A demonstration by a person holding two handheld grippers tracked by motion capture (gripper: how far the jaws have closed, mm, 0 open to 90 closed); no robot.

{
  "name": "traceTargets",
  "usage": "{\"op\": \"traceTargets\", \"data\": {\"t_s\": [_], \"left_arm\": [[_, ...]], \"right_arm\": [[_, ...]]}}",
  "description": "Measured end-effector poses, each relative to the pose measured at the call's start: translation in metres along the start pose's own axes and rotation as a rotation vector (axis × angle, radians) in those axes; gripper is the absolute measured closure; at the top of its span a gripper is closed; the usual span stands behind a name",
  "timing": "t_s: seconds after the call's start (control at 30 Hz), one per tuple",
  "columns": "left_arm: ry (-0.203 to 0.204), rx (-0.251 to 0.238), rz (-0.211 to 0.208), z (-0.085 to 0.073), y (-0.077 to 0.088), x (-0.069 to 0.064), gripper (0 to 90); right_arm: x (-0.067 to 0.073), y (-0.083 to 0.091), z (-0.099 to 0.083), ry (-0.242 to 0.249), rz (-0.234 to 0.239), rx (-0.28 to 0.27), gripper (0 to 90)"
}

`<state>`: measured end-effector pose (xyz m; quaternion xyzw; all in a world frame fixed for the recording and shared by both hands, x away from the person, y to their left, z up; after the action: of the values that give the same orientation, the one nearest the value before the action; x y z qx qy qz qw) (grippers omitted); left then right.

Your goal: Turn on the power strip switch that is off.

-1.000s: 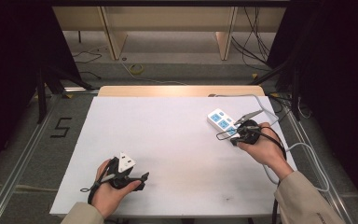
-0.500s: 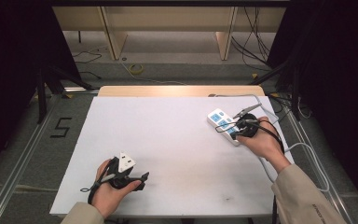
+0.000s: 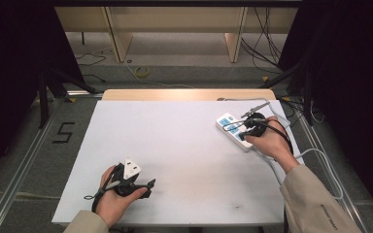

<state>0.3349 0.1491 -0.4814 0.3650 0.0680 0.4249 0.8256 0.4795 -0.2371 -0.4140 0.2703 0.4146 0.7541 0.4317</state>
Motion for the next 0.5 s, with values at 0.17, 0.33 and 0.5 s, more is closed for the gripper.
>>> {"op": "traceTargets", "data": {"t_s": [0.17, 0.33, 0.5], "left_arm": [[0.0, 0.0, 0.0, 0.0, 0.0, 0.0, 19.1], [0.0, 0.0, 0.0, 0.0, 0.0, 0.0, 19.1], [0.001, 0.002, -0.002, 0.0, 0.0, 0.0, 19.0]], "right_arm": [[-0.003, -0.001, 0.006, -0.004, -0.006, 0.0, 90.0], [-0.005, -0.005, 0.011, -0.01, -0.012, 0.003, 90.0], [-0.006, -0.01, 0.017, -0.015, -0.015, 0.009, 90.0]]}}
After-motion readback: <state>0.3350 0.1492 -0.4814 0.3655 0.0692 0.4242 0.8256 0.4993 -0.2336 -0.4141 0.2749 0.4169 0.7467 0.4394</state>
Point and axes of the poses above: each handheld gripper's, and its own axes: y roughly backward along the jaws, z roughly out of its top, x roughly to its left, the point moved 2 cm from there along -y, roughly forward along the jaws, and after that the axes turned 11 degrees about -y, right-handed, at the moved point
